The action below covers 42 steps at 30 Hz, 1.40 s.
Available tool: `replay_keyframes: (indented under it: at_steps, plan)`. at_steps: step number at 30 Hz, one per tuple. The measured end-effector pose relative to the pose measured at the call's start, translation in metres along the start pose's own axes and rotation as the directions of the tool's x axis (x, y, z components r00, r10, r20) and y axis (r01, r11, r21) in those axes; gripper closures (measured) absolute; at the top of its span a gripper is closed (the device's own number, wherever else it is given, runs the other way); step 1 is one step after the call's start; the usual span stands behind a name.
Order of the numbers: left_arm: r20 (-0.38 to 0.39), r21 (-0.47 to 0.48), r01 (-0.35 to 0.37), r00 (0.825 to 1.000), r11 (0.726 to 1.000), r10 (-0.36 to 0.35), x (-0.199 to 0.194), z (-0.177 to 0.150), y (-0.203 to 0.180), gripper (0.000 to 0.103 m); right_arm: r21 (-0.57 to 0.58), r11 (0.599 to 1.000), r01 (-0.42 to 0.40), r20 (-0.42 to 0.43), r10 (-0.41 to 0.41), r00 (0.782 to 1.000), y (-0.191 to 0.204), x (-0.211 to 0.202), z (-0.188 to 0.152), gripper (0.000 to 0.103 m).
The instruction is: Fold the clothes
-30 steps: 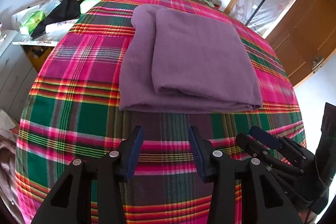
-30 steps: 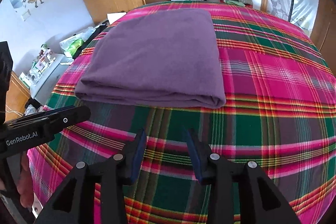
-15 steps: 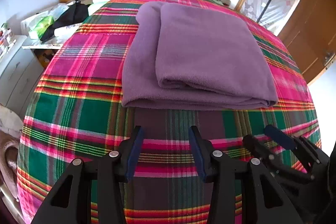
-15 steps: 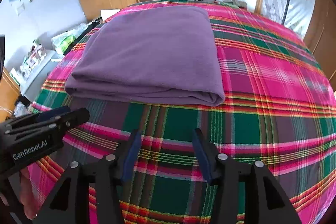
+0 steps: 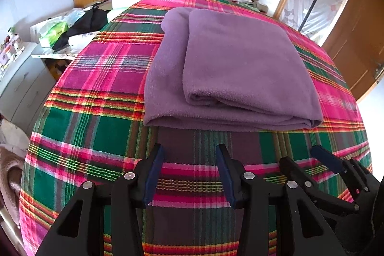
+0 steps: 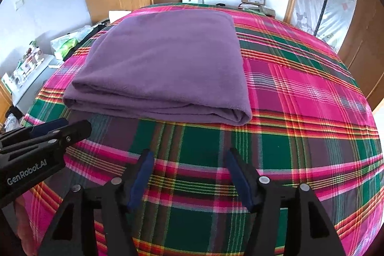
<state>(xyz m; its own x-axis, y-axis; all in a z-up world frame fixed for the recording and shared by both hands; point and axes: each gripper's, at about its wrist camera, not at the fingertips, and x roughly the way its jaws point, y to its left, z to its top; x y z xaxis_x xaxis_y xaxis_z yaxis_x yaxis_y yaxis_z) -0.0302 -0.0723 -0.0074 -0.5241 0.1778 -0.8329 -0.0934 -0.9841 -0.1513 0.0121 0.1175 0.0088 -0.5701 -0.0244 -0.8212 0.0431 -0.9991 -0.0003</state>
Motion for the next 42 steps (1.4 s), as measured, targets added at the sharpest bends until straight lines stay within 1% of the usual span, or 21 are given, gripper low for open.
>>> replay_keyframes:
  at_steps: [7,9,17,21,22,24,42]
  plan:
    - [0.015,0.029,-0.038,0.999,0.999,0.037,0.000,-0.004,-0.009,0.056,0.005,1.000,0.012,0.012,-0.012,1.000,-0.001,0.001,0.000,0.036]
    - [0.016,0.034,-0.042,0.999,0.999,0.042,0.000,-0.003,-0.009,0.056,0.008,1.000,0.016,0.016,-0.016,1.000,-0.002,0.002,0.000,0.031]
    - [0.038,0.043,-0.071,0.997,0.997,0.070,0.001,-0.005,-0.013,0.056,0.016,1.000,0.022,0.036,-0.023,0.999,-0.006,0.004,-0.001,0.027]
    - [0.050,0.061,-0.080,0.996,0.995,0.077,0.002,-0.006,-0.016,0.054,0.018,1.000,0.026,0.045,-0.027,0.999,-0.005,0.004,-0.002,0.026]
    - [0.052,0.064,-0.077,0.996,0.995,0.074,0.002,-0.006,-0.016,0.048,0.019,0.999,0.026,0.046,-0.026,0.999,-0.005,0.004,-0.002,0.026]
    - [0.057,0.066,-0.074,0.996,0.995,0.070,0.003,-0.007,-0.017,0.047,0.021,1.000,0.023,0.047,-0.024,0.999,-0.005,0.004,-0.001,0.026]
    - [0.076,0.037,-0.080,0.994,0.996,0.077,0.002,-0.009,-0.017,0.047,0.021,1.000,0.020,0.050,-0.021,0.999,-0.007,0.005,-0.003,0.026]
